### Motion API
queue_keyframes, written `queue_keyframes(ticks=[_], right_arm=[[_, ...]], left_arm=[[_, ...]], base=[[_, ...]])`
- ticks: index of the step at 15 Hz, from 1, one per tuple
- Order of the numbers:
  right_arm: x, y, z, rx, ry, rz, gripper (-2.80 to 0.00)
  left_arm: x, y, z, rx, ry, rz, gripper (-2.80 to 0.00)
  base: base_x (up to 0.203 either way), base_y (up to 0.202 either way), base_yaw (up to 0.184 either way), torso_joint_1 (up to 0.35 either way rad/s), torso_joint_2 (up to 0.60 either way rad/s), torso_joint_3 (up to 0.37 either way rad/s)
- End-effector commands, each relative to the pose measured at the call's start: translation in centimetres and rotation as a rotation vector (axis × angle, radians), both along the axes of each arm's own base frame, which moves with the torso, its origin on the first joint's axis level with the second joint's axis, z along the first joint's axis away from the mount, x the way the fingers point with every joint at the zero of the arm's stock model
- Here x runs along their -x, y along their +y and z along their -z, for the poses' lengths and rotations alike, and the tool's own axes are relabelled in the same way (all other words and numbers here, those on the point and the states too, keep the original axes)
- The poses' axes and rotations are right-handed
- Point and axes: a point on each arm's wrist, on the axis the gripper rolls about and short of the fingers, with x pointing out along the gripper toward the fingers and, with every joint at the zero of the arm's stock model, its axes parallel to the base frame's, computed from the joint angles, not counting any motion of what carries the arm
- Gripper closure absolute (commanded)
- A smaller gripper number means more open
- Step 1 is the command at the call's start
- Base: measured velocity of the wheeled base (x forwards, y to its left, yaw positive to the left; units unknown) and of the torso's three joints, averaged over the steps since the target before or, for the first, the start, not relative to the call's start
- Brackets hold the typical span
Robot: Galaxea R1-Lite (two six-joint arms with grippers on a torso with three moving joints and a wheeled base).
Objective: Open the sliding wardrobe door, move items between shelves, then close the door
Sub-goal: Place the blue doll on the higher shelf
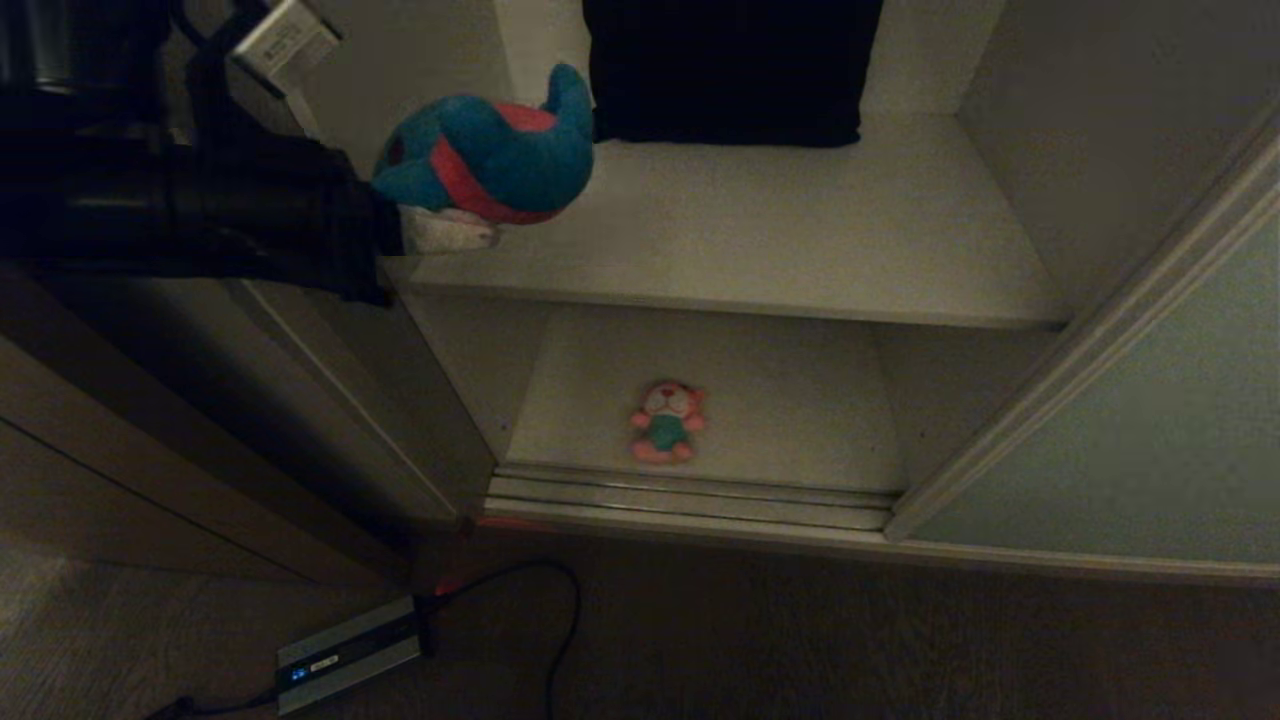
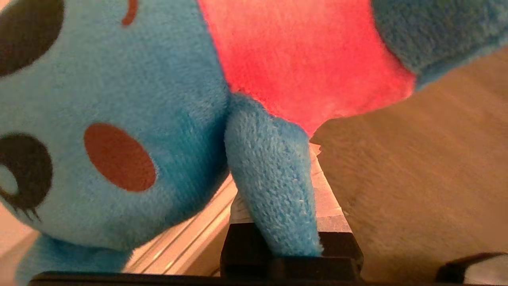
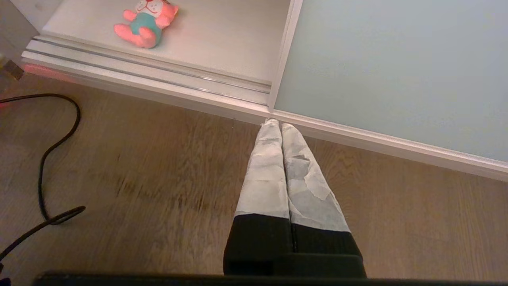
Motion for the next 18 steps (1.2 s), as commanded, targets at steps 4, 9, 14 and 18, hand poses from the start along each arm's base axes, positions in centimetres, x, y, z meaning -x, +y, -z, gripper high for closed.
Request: queue_keyframes(ticks=[4, 9, 14, 18], right_arm=[[0.0, 0.0, 0.0, 0.001, 0.0, -0.001, 0.0], [0.0, 0.0, 0.0, 0.001, 0.0, -0.001, 0.0], [0.0, 0.0, 0.0, 0.001, 0.0, -0.001, 0.0], [0.0, 0.0, 0.0, 0.001, 0.0, -0.001, 0.0]], left_arm=[[-5.8, -2.8, 3.6, -0.051, 0.077, 0.071, 0.0], [-9.3, -3.5, 4.5, -0.076, 0.132, 0.078, 0.0], [-10.6, -3.1, 4.3, 0.008, 0.225, 0.011, 0.0], [-12.5, -3.0, 4.5, 0.145, 0.275, -0.114, 0.0]], base=[[0.0, 0.0, 0.0, 0.0, 0.0, 0.0], [0.0, 0.0, 0.0, 0.0, 0.0, 0.0], [0.0, 0.0, 0.0, 0.0, 0.0, 0.0], [0.0, 0.0, 0.0, 0.0, 0.0, 0.0]])
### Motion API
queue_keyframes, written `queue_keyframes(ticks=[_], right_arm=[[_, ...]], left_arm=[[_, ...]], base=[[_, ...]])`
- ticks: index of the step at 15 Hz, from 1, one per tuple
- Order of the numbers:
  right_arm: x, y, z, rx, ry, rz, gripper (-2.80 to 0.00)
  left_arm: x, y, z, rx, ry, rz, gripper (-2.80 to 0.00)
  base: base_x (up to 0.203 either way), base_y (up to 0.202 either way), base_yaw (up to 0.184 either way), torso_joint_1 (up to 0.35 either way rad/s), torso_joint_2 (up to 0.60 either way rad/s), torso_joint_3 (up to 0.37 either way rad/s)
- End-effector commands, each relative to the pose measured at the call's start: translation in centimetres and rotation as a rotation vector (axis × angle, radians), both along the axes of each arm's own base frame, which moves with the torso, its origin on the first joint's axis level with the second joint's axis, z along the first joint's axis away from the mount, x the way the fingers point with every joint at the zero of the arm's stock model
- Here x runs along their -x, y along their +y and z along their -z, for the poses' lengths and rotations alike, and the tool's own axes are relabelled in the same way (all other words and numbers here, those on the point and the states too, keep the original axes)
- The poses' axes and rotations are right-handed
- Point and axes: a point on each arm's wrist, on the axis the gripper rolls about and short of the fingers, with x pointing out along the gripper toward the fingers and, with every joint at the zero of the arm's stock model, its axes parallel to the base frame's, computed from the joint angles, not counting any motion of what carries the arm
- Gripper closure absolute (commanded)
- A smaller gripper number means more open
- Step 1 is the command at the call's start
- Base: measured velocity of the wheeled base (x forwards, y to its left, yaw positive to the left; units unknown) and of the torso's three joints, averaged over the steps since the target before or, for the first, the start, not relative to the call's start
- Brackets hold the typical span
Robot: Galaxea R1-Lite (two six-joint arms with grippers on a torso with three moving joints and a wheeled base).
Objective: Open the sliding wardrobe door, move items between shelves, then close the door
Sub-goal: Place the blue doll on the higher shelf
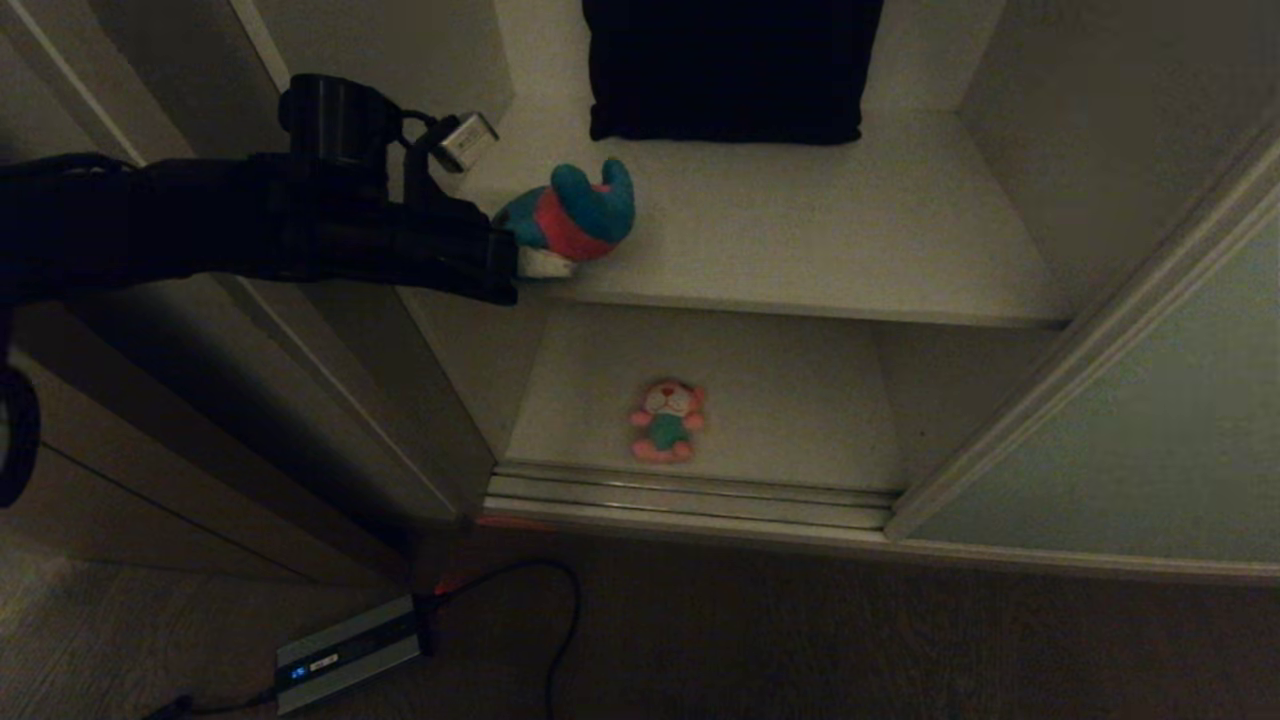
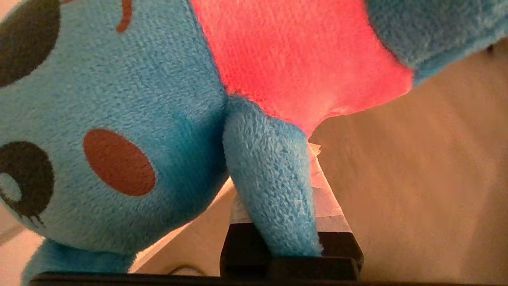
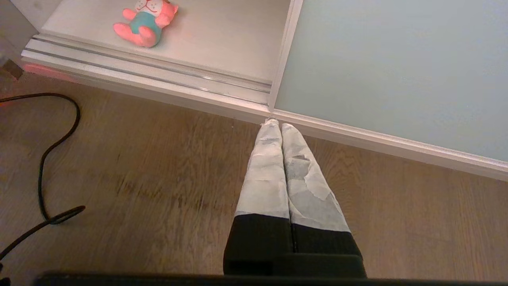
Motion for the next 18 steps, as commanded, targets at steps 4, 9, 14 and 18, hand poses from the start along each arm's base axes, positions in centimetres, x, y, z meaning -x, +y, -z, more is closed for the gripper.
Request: queue_keyframes(ticks=[4, 9, 14, 18], right_arm=[[0.0, 0.0, 0.0, 0.001, 0.001, -0.001, 0.0], [0.0, 0.0, 0.0, 0.001, 0.0, -0.001, 0.0], [0.0, 0.0, 0.0, 0.001, 0.0, -0.001, 0.0], [0.0, 0.0, 0.0, 0.001, 0.0, -0.001, 0.0]], left_arm=[[-2.7, -0.6, 0.1, 0.179, -0.047, -0.182, 0.0], [-3.9, -2.0, 1.6, 0.169, -0.071, -0.193, 0.0], [-4.8, -2.3, 2.6, 0.16, -0.106, -0.224, 0.0], [-5.1, -2.4, 2.4, 0.182, -0.137, -0.245, -2.8]], base=[[0.0, 0.0, 0.0, 0.0, 0.0, 0.0], [0.0, 0.0, 0.0, 0.0, 0.0, 0.0], [0.0, 0.0, 0.0, 0.0, 0.0, 0.0], [0.0, 0.0, 0.0, 0.0, 0.0, 0.0]])
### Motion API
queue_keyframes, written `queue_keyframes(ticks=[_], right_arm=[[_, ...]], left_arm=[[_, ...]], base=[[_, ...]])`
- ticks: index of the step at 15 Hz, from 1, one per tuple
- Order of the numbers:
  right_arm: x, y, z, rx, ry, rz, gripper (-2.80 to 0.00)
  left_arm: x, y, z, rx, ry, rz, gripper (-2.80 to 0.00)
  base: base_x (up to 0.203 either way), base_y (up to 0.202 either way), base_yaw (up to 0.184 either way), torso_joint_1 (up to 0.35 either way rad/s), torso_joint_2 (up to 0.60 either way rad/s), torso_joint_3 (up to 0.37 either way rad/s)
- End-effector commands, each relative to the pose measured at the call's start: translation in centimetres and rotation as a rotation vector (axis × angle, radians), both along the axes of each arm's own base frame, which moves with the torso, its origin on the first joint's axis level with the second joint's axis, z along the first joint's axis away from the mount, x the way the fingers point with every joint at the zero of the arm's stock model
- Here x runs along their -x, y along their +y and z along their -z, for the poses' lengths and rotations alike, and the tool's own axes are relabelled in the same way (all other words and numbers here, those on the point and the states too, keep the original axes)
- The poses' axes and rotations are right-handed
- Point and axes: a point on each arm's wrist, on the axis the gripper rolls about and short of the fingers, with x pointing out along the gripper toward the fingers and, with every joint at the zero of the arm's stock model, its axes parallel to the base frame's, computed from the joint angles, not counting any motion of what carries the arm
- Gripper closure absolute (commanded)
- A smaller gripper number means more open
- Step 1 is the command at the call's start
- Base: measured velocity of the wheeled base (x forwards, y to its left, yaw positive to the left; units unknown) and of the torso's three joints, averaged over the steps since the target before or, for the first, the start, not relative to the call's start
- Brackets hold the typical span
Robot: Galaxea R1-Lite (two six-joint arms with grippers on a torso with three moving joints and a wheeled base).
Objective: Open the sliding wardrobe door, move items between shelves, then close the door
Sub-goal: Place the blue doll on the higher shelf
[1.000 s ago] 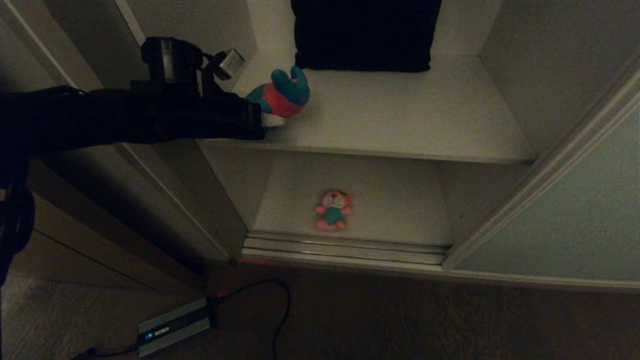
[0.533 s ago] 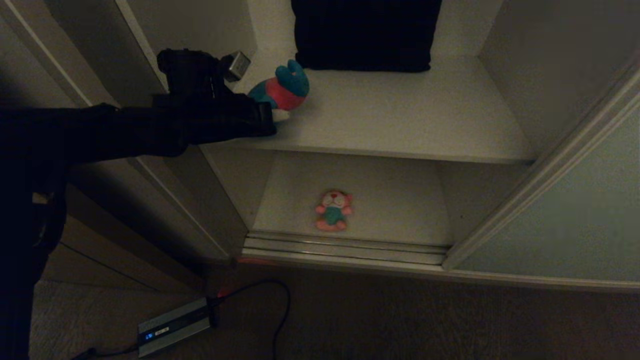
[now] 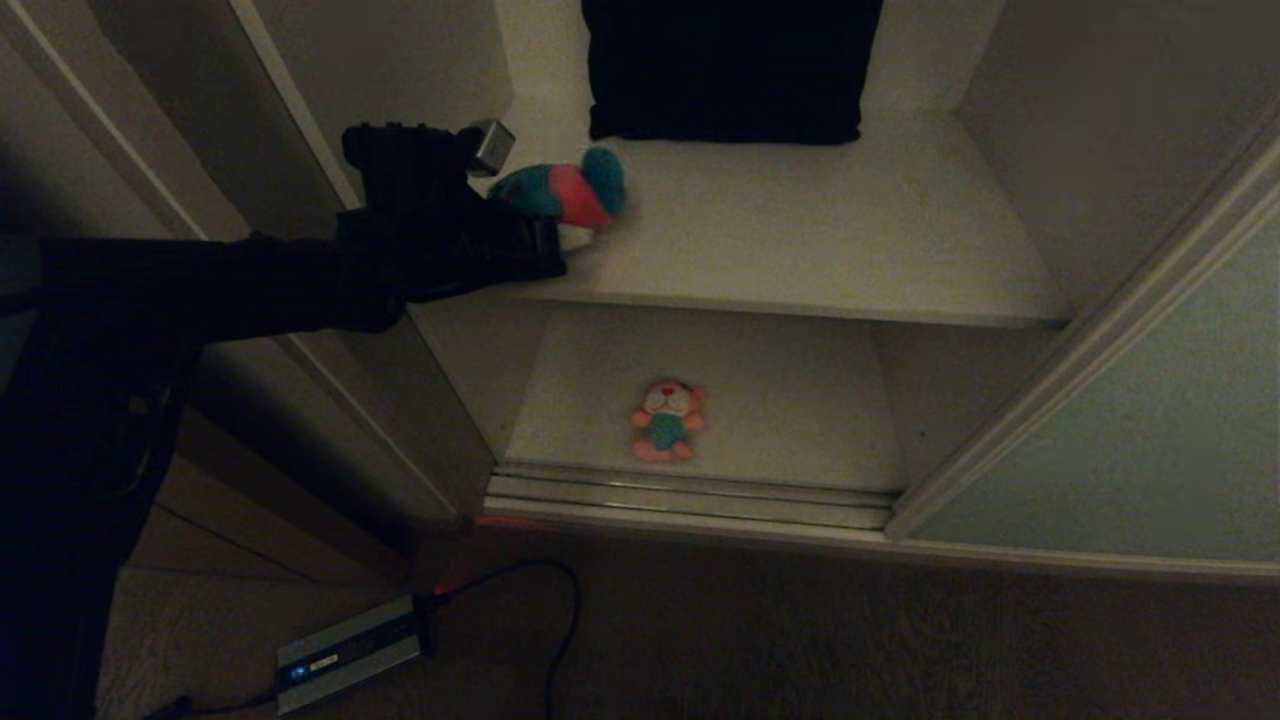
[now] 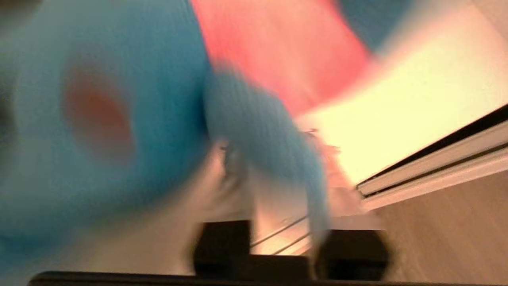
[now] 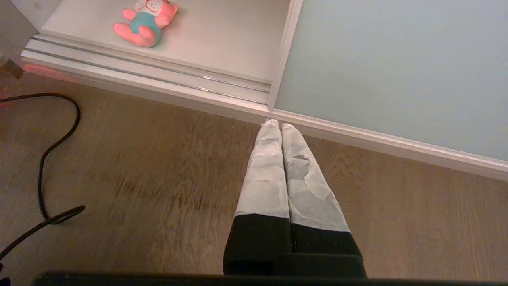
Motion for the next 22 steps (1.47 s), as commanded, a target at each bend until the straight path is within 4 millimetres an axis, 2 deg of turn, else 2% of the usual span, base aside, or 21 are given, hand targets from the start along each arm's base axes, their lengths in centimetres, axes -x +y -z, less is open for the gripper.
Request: queue_keyframes(ticks=[1, 5, 7, 10, 12, 13, 17, 22], right_arm=[[0.0, 0.0, 0.0, 0.001, -0.001, -0.001, 0.0], [0.0, 0.0, 0.0, 0.001, -0.001, -0.001, 0.0], [0.0, 0.0, 0.0, 0.001, -0.001, -0.001, 0.0], [0.0, 0.0, 0.0, 0.001, -0.001, -0.001, 0.0], [0.0, 0.0, 0.0, 0.001, -0.001, -0.001, 0.0], [0.0, 0.0, 0.0, 0.001, -0.001, -0.001, 0.0], [0.0, 0.0, 0.0, 0.001, -0.001, -0.001, 0.0], [0.0, 0.0, 0.0, 0.001, -0.001, -0.001, 0.0]], left_arm=[[0.0, -0.1, 0.0, 0.005, 0.007, 0.005, -2.8], [0.7, -0.7, -0.9, 0.108, 0.065, 0.031, -2.8], [2.1, -0.7, -2.8, 0.141, 0.05, 0.051, -2.8], [6.2, -0.3, -7.6, 0.206, 0.014, 0.091, -2.8], [9.4, 0.1, -9.6, 0.192, 0.023, 0.098, -2.8], [11.0, 0.4, -9.8, 0.17, 0.042, 0.097, 0.0], [18.3, 1.7, -11.5, 0.142, 0.054, 0.123, 0.0], [27.8, 4.3, -8.0, 0.079, 0.249, 0.117, 0.0]], base=[[0.0, 0.0, 0.0, 0.0, 0.0, 0.0], [0.0, 0.0, 0.0, 0.0, 0.0, 0.0], [0.0, 0.0, 0.0, 0.0, 0.0, 0.0], [0.0, 0.0, 0.0, 0.0, 0.0, 0.0], [0.0, 0.0, 0.0, 0.0, 0.0, 0.0], [0.0, 0.0, 0.0, 0.0, 0.0, 0.0], [0.0, 0.0, 0.0, 0.0, 0.0, 0.0], [0.0, 0.0, 0.0, 0.0, 0.0, 0.0]])
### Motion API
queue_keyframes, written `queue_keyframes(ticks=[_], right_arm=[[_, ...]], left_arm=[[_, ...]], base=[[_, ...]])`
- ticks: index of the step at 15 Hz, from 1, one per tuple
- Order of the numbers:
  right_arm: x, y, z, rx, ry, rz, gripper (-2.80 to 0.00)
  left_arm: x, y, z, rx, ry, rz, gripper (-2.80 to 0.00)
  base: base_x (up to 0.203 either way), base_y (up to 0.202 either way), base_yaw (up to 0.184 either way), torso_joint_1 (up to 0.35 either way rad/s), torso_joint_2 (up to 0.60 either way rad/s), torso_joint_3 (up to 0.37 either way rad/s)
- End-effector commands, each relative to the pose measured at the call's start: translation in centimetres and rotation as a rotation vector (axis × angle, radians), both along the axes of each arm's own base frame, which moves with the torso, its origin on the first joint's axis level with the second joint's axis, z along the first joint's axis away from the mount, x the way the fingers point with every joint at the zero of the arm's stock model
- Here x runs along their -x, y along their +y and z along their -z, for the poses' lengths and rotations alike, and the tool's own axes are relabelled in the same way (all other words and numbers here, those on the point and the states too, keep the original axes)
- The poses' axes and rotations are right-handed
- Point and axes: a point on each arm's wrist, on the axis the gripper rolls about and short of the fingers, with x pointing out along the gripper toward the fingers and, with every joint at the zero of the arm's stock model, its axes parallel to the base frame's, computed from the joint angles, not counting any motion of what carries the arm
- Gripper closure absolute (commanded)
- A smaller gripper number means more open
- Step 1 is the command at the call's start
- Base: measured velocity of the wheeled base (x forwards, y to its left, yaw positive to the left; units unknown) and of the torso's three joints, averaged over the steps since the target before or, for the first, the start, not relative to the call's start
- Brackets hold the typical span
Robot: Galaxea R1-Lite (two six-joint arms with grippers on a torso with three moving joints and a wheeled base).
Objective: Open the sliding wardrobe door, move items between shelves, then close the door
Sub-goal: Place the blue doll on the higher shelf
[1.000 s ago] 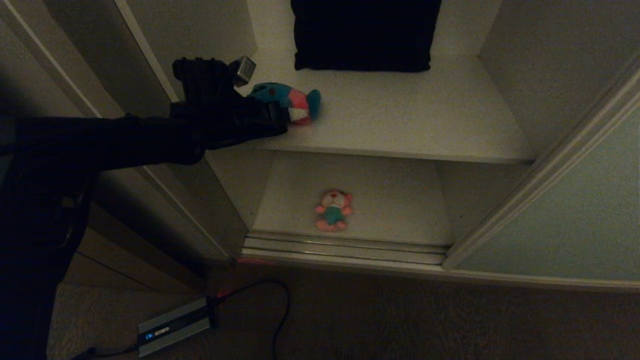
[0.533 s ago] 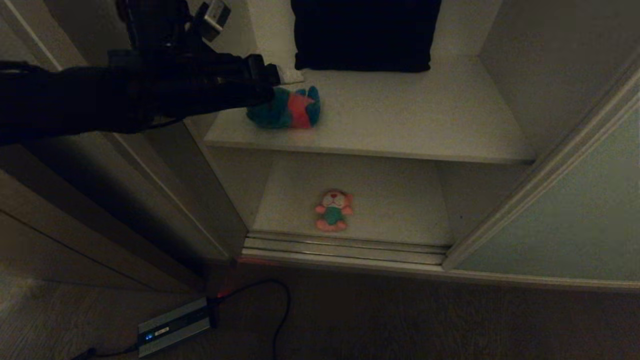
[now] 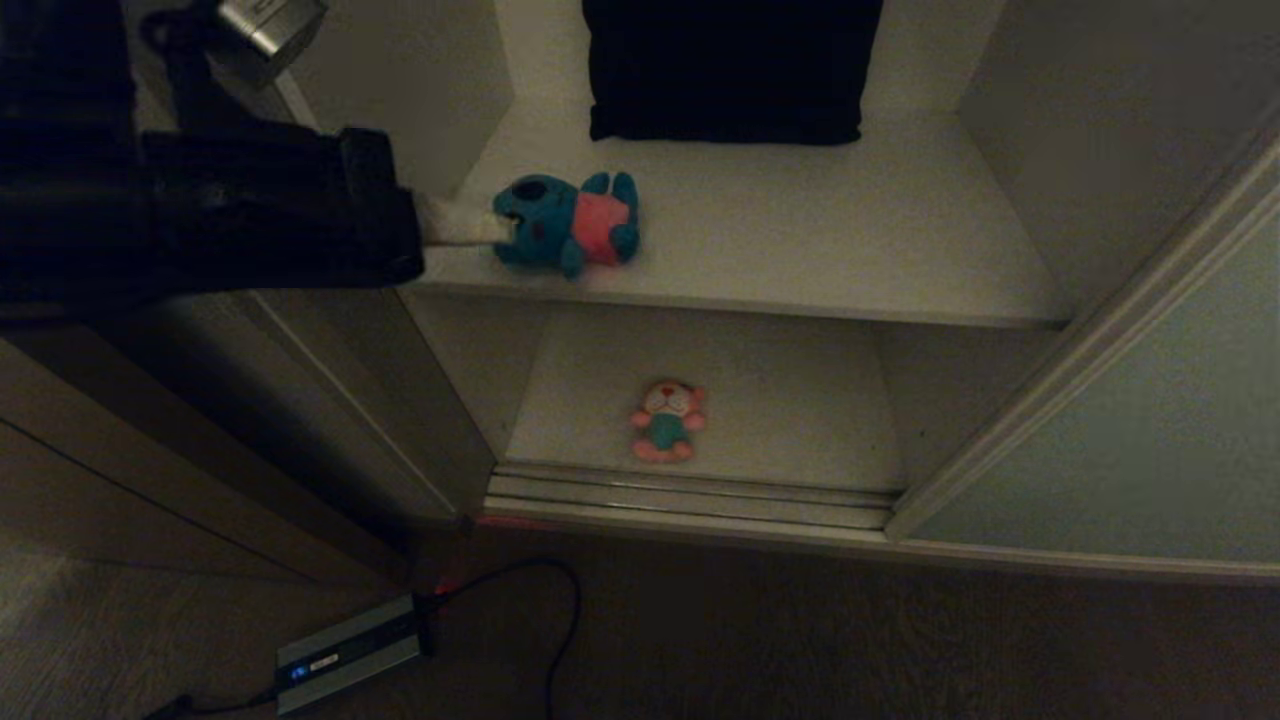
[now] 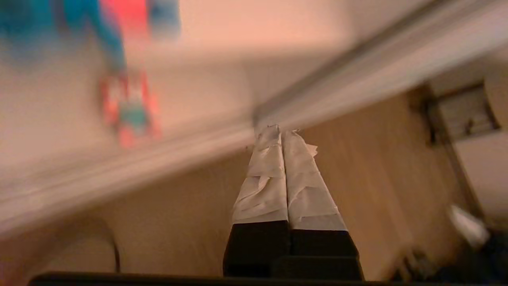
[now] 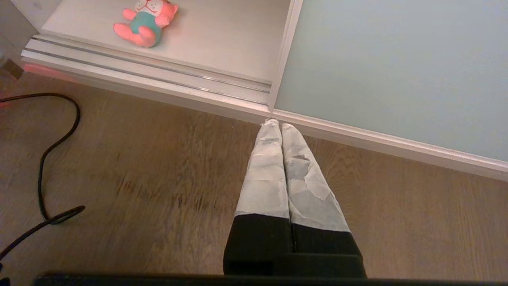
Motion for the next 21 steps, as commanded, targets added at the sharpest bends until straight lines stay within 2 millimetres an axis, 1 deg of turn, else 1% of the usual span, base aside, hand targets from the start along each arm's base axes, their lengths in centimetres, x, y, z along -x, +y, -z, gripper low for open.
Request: queue_keyframes(ticks=[1, 3, 5, 7, 9, 10, 12, 13, 14, 16, 17, 18, 19, 20, 21], right_arm=[[0.0, 0.0, 0.0, 0.001, 0.0, -0.001, 0.0], [0.0, 0.0, 0.0, 0.001, 0.001, -0.001, 0.0], [0.0, 0.0, 0.0, 0.001, 0.0, -0.001, 0.0], [0.0, 0.0, 0.0, 0.001, 0.0, -0.001, 0.0], [0.0, 0.0, 0.0, 0.001, 0.0, -0.001, 0.0], [0.0, 0.0, 0.0, 0.001, 0.0, -0.001, 0.0], [0.0, 0.0, 0.0, 0.001, 0.0, -0.001, 0.0], [0.0, 0.0, 0.0, 0.001, 0.0, -0.001, 0.0], [0.0, 0.0, 0.0, 0.001, 0.0, -0.001, 0.0], [0.0, 0.0, 0.0, 0.001, 0.0, -0.001, 0.0], [0.0, 0.0, 0.0, 0.001, 0.0, -0.001, 0.0], [0.0, 0.0, 0.0, 0.001, 0.0, -0.001, 0.0], [0.0, 0.0, 0.0, 0.001, 0.0, -0.001, 0.0], [0.0, 0.0, 0.0, 0.001, 0.0, -0.001, 0.0], [0.0, 0.0, 0.0, 0.001, 0.0, -0.001, 0.0]], left_arm=[[7.3, 2.3, -0.3, 0.001, 0.0, 0.008, 0.0], [11.7, 3.8, 1.2, -0.03, 0.086, 0.007, 0.0], [15.5, 5.4, 3.4, -0.069, 0.131, -0.026, 0.0], [18.8, 7.0, 6.5, -0.13, 0.113, -0.143, 0.0], [21.7, 7.7, 8.9, -0.182, 0.055, -0.268, 0.0], [23.1, 7.8, 10.4, -0.211, 0.023, -0.333, 0.0], [25.4, 8.1, 14.6, -0.293, -0.019, -0.463, 0.0], [26.0, 8.2, 16.8, -0.323, -0.034, -0.521, 0.0], [26.3, 8.3, 19.0, -0.342, -0.048, -0.561, 0.0], [26.9, 8.4, 22.3, -0.326, -0.153, -0.62, 0.0], [26.7, 8.4, 24.1, -0.317, -0.177, -0.636, 0.0], [26.2, 8.4, 25.5, -0.288, -0.185, -0.651, 0.0], [25.7, 8.4, 25.9, -0.202, -0.191, -0.667, 0.0], [25.4, 8.3, 26.0, -0.154, -0.206, -0.651, 0.0], [25.4, 8.3, 26.0, -0.152, -0.218, -0.651, 0.0]], base=[[0.0, 0.0, 0.0, 0.0, 0.0, 0.0], [0.0, 0.0, 0.0, 0.0, 0.0, 0.0], [0.0, 0.0, 0.0, 0.0, 0.0, 0.0], [0.0, 0.0, 0.0, 0.0, 0.0, 0.0], [0.0, 0.0, 0.0, 0.0, 0.0, 0.0], [0.0, 0.0, 0.0, 0.0, 0.0, 0.0], [0.0, 0.0, 0.0, 0.0, 0.0, 0.0], [0.0, 0.0, 0.0, 0.0, 0.0, 0.0], [0.0, 0.0, 0.0, 0.0, 0.0, 0.0], [0.0, 0.0, 0.0, 0.0, 0.0, 0.0], [0.0, 0.0, 0.0, 0.0, 0.0, 0.0], [0.0, 0.0, 0.0, 0.0, 0.0, 0.0], [0.0, 0.0, 0.0, 0.0, 0.0, 0.0], [0.0, 0.0, 0.0, 0.0, 0.0, 0.0], [0.0, 0.0, 0.0, 0.0, 0.0, 0.0]])
